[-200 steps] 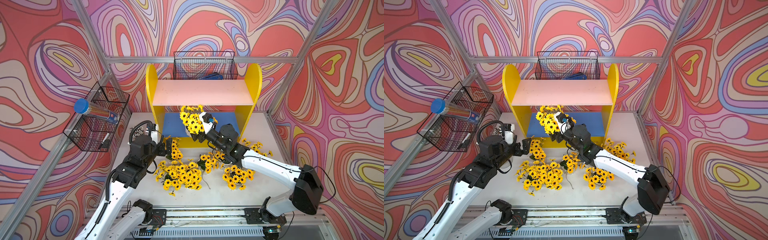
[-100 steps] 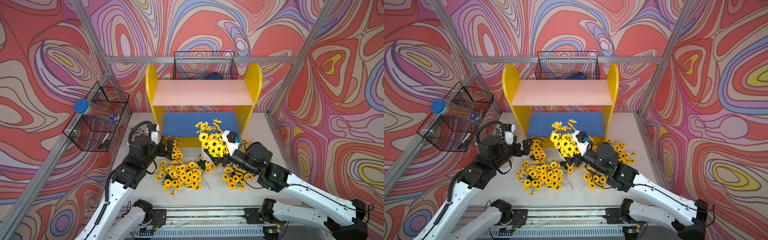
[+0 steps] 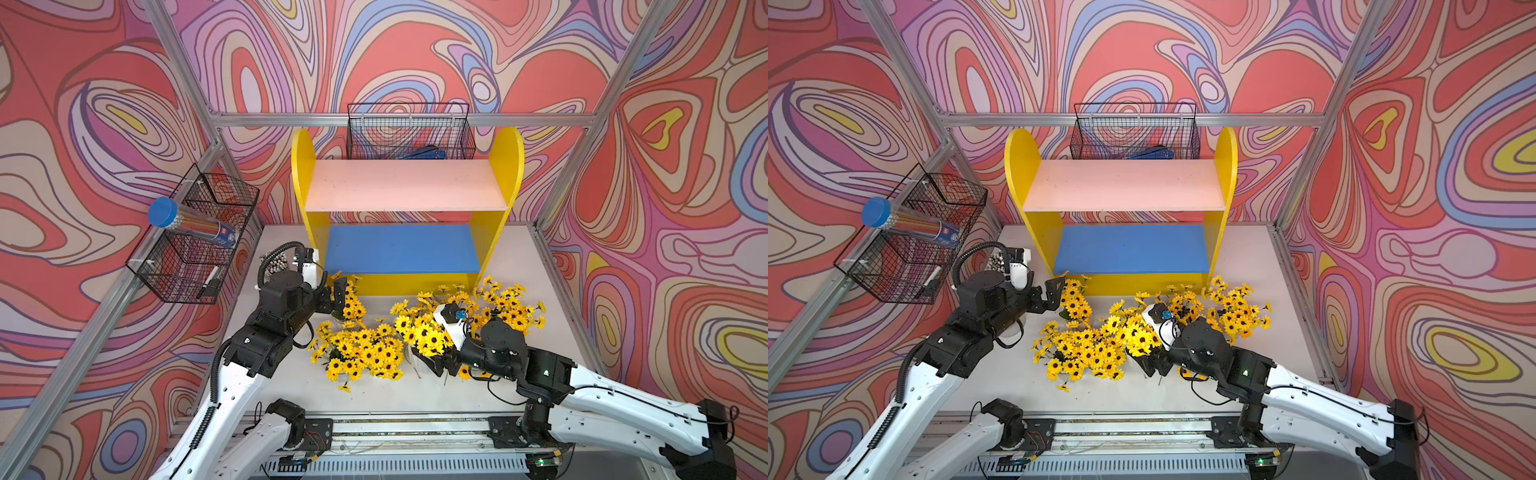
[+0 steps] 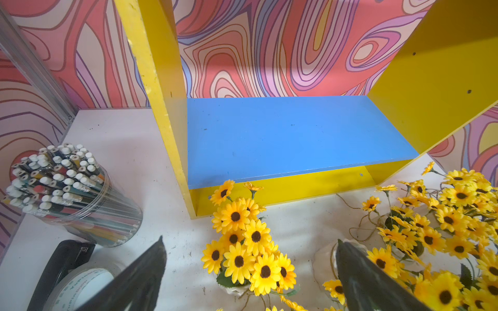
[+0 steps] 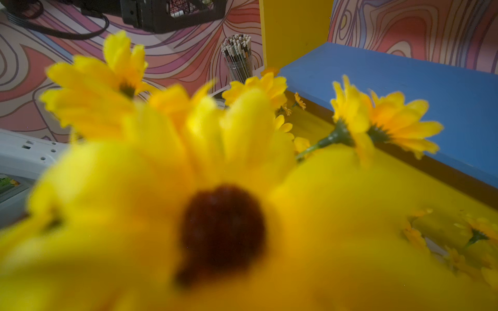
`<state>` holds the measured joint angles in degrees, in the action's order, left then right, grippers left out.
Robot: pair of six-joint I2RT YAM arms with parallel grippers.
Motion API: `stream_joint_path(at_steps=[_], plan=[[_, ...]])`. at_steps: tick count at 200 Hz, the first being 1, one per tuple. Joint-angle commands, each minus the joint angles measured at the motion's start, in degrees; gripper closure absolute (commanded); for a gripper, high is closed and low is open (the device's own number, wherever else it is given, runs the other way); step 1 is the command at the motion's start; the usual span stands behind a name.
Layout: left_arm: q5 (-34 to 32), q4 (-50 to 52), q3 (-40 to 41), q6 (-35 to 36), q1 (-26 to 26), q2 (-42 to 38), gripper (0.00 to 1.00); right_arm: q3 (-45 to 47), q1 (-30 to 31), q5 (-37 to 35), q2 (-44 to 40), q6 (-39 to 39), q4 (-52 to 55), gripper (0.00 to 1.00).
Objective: Take the sunflower pots off the shelves
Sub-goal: Place the sunflower pot at the center of the board.
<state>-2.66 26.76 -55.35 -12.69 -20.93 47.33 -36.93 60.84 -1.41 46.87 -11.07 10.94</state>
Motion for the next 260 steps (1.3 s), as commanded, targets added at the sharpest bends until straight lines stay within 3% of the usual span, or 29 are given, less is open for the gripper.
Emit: stream_joint_path(at_steps=[1, 84, 133, 213, 260], plan=[[-0.77, -0.9, 0.51, -0.32, 0.41, 0.04, 0.01, 2.4, 1.08, -0.64, -0.1, -3.15, -5.48, 0.47], [-0.95, -1.01, 0.67, -0.58, 0.42, 0.56, 0.01, 10.43, 4.44, -4.91, 5.73, -5.62, -13.48, 0.47], [-0.94, -1.46, 0.95, -0.67, 0.44, 0.14, 0.01, 14.79, 5.69, -10.87, 10.98, -5.23, -20.42, 0.48], [-0.07, -2.68, 1.5, -0.77, 0.41, -0.13, 0.01, 16.99, 5.78, -17.66, 17.31, -5.05, -30.49, 0.47], [0.17, -2.88, 1.98, -0.43, 0.42, -0.74, 0.01, 16.03, 6.03, -17.96, 24.4, -6.46, -32.4, 0.45]])
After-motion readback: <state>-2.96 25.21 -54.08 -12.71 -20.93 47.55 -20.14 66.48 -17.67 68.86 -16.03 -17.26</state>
